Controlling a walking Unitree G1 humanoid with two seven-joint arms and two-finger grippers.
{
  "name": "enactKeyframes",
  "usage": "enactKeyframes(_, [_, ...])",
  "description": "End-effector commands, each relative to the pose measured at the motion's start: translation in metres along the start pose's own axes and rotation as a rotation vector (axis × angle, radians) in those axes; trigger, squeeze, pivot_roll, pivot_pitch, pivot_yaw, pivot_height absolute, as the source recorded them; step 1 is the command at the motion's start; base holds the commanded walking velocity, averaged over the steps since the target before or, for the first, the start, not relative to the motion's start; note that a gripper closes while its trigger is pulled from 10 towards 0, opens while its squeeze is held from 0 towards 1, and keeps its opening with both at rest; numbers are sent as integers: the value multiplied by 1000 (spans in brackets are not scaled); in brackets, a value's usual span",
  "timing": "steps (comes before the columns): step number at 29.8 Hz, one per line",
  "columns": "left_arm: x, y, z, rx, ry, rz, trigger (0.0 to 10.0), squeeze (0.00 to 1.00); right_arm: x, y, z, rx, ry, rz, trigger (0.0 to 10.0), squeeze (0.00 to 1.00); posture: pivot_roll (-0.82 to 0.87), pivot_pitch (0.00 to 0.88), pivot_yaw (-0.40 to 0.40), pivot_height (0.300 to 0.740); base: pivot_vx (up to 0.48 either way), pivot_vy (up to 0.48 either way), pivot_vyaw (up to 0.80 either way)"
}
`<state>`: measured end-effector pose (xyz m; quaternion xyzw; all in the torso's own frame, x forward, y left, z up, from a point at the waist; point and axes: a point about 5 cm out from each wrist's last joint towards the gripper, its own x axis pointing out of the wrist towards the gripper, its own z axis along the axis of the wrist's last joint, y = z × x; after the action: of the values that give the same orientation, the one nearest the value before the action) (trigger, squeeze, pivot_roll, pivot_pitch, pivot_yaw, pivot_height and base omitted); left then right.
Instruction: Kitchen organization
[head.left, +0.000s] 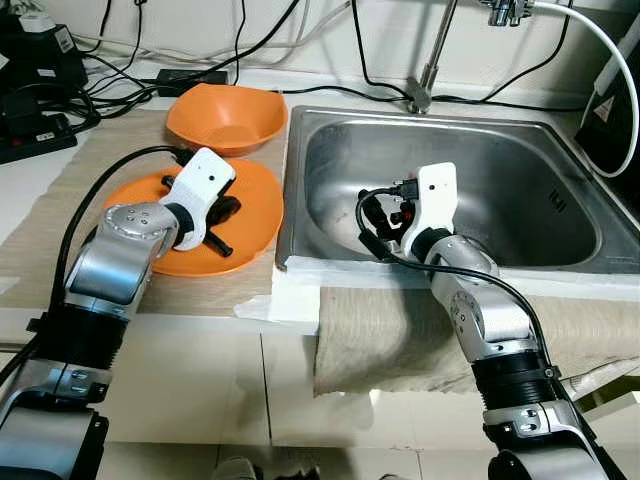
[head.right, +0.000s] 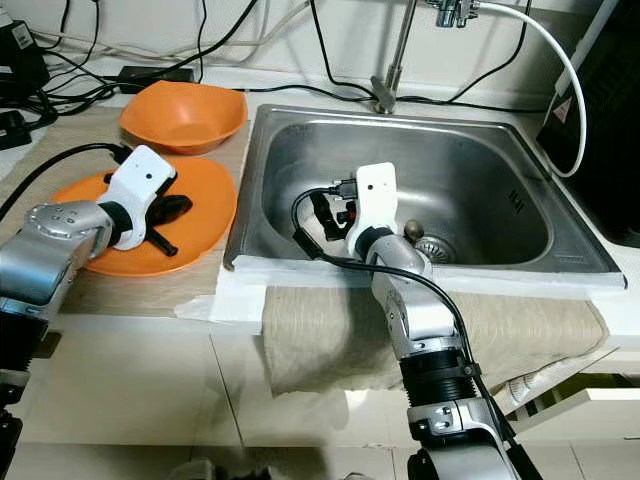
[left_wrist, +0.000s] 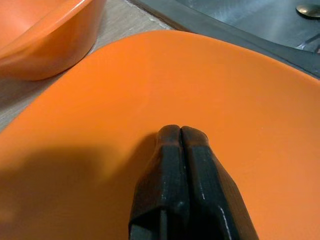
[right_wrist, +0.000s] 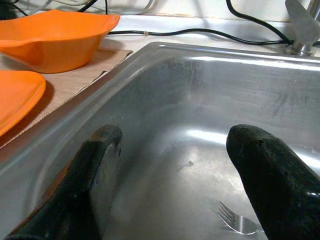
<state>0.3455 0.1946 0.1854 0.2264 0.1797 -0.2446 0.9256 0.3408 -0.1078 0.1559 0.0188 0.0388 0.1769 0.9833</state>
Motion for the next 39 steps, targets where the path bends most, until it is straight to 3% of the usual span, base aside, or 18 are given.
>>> enactKeyframes(1, [2, -7, 6, 26, 2, -42, 10000, 0, -2, -4, -3, -8, 10, -11, 10000, 0, 75, 0, -30, 732, 0, 0, 0])
enactKeyframes(19, [-2, -30, 29, -14, -107, -123, 10000, 0, -3, -4, -6, -11, 23, -14, 10000, 0, 79, 0, -33, 732, 0, 0, 0])
enactKeyframes(23, [-5, -8, 48, -123, -348, 105, 10000, 0, -3, -8, 4, -42, -53, -73, 10000, 0, 77, 0, -30, 732, 0, 0, 0])
enactKeyframes(25, [-16, 9, 49, -253, -481, 275, 10000, 0, -7, -16, 17, -163, -161, -153, 10000, 0, 74, 0, -31, 732, 0, 0, 0])
enactKeyframes(31, [-24, 17, 31, -373, -516, 408, 10000, 0, -12, -19, 21, -231, -210, -188, 10000, 0, 75, 0, -39, 732, 0, 0, 0])
enactKeyframes(35, [-31, 17, 9, -368, -490, 533, 10000, 0, -17, -15, 17, -298, -244, -192, 10000, 0, 79, 0, -44, 732, 0, 0, 0])
enactKeyframes(39, [-33, 15, -5, -345, -457, 574, 10000, 0, -20, -15, 10, -311, -249, -202, 10000, 0, 79, 0, -44, 732, 0, 0, 0])
